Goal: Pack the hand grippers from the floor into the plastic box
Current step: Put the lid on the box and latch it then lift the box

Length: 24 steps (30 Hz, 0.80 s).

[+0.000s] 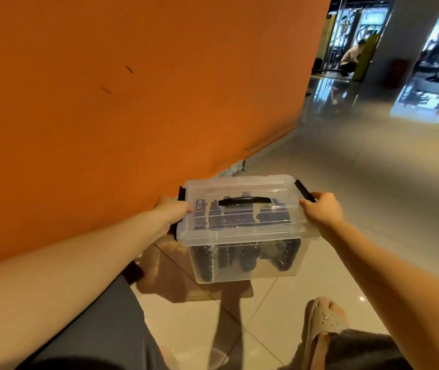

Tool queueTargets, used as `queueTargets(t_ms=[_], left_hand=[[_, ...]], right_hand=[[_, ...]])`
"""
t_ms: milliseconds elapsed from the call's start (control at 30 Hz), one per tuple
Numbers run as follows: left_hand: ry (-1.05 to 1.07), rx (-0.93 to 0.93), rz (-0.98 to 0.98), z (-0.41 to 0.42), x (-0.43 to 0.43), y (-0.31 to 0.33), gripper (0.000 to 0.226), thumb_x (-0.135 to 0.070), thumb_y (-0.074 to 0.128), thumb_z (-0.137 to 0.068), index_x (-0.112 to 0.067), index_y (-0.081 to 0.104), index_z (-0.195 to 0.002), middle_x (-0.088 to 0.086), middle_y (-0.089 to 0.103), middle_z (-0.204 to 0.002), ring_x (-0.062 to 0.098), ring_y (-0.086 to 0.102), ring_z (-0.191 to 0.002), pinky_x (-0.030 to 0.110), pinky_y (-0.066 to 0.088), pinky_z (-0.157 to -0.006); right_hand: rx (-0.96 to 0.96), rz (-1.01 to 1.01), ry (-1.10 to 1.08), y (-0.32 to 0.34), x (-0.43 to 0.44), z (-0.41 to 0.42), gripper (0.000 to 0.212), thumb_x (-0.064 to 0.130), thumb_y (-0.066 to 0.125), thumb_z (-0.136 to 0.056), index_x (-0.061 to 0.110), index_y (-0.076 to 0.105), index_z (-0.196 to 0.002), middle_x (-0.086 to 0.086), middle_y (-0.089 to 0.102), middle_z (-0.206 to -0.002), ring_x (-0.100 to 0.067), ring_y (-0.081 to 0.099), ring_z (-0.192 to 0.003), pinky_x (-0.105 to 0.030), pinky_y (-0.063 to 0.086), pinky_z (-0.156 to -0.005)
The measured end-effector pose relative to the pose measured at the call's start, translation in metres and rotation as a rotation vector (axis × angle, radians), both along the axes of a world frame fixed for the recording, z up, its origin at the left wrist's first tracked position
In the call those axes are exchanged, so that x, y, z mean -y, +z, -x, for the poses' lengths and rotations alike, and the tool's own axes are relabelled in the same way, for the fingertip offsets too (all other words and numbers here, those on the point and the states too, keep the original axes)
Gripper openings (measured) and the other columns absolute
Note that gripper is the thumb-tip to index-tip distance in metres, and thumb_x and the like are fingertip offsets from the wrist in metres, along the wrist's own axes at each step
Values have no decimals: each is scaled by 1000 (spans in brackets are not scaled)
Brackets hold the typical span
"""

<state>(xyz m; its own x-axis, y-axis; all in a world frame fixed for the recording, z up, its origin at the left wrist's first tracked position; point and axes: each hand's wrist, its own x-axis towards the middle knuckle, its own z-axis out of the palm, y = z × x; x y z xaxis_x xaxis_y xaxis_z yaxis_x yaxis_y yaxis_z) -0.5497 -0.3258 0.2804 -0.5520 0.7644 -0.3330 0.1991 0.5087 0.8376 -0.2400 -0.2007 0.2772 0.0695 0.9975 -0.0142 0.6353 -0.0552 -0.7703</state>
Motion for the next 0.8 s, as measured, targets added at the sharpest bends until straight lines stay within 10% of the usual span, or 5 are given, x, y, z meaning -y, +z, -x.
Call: queueTargets(t_ms=[367,567,800], left_hand=[[245,6,188,83,-64,-72,8,-16,63,-95,-12,60,-89,14,70,-96,32,69,-90,45,59,-86],[258,28,278,107,-105,-107,16,-7,54,-95,-3,62,-108,16,68,-96,27,64,-77,39,56,-67],[274,59,352,109,-131,-146,9,-18,63,-98,-9,63,-96,8,67,-89,18,65,-76,27,49,-57]], right_hand=[[-34,229,252,-72,-138,131,30,3,58,-90,4,57,-120,-13,59,-100,-26,57,-87,-39,49,-78],[13,307,393,-114,-209,175,42,-3,53,-86,3,57,-127,-14,58,-108,-34,58,-103,-47,52,-94],[-36,291,484,-156,-275,229,45,-8,46,-89,4,62,-129,-13,62,-106,-32,57,-94,-40,47,-79]])
